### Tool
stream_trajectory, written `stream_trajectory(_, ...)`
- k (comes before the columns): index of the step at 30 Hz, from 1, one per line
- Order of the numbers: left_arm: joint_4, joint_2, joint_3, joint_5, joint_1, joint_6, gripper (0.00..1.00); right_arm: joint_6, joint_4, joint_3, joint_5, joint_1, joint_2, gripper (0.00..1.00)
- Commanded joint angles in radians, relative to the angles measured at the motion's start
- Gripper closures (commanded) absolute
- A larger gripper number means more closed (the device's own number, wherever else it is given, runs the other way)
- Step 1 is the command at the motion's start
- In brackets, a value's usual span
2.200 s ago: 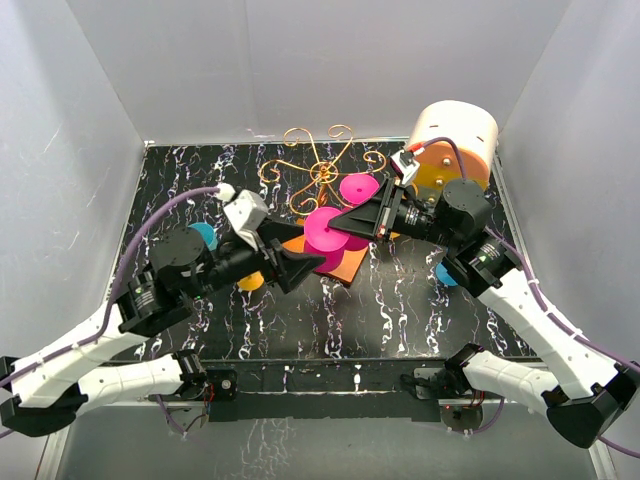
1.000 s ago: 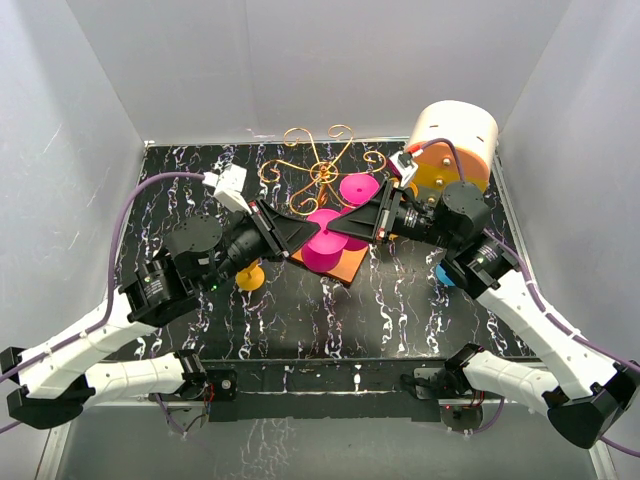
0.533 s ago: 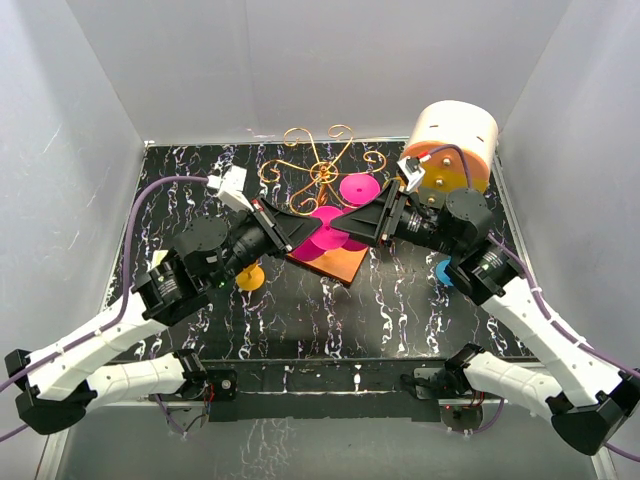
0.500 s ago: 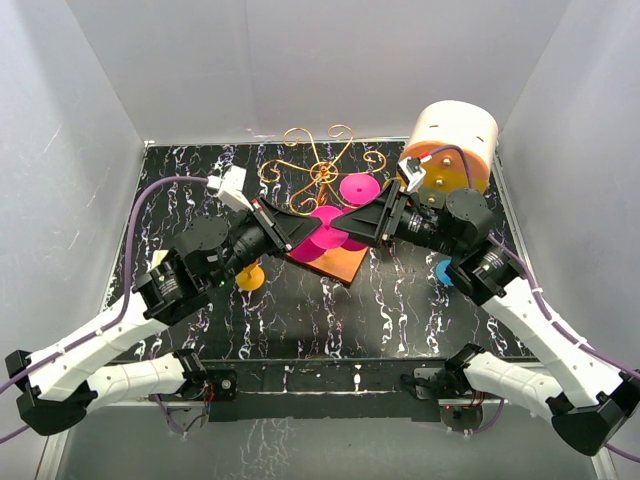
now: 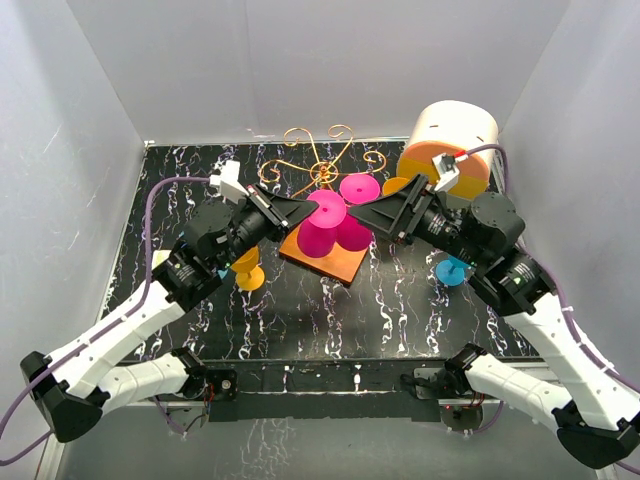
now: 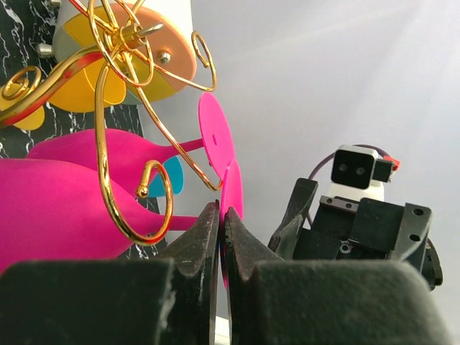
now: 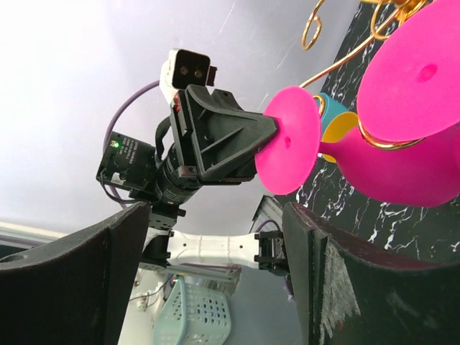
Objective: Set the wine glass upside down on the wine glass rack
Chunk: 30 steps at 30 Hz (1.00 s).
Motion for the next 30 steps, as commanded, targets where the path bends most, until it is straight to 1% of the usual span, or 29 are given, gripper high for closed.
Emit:
stream_trajectory(1,0.077,0.019,0.035,0.063,0.016,-0.029,1.0,-0.056,-0.013,0.055,0.082,0.005,-0.03,0.25)
stream_trajectory(7,0.051,0.041,0.069,0.043,0.047,-0.015,1.0,-0.081,-0.023,0.059,0.115,0.005,-0.044,0.23)
stream_trajectory(16,0.08,0.081,0.081,0.056,0.079,-0.016,1.0,-0.116,-0.004,0.057,0.149,0.005,-0.064,0.23)
stream_trajectory(30,0.077,0.069,0.077,0.054,0.144,-0.019,1.0,-0.128,0.024,0.039,0.159,0.005,-0.074,0.22)
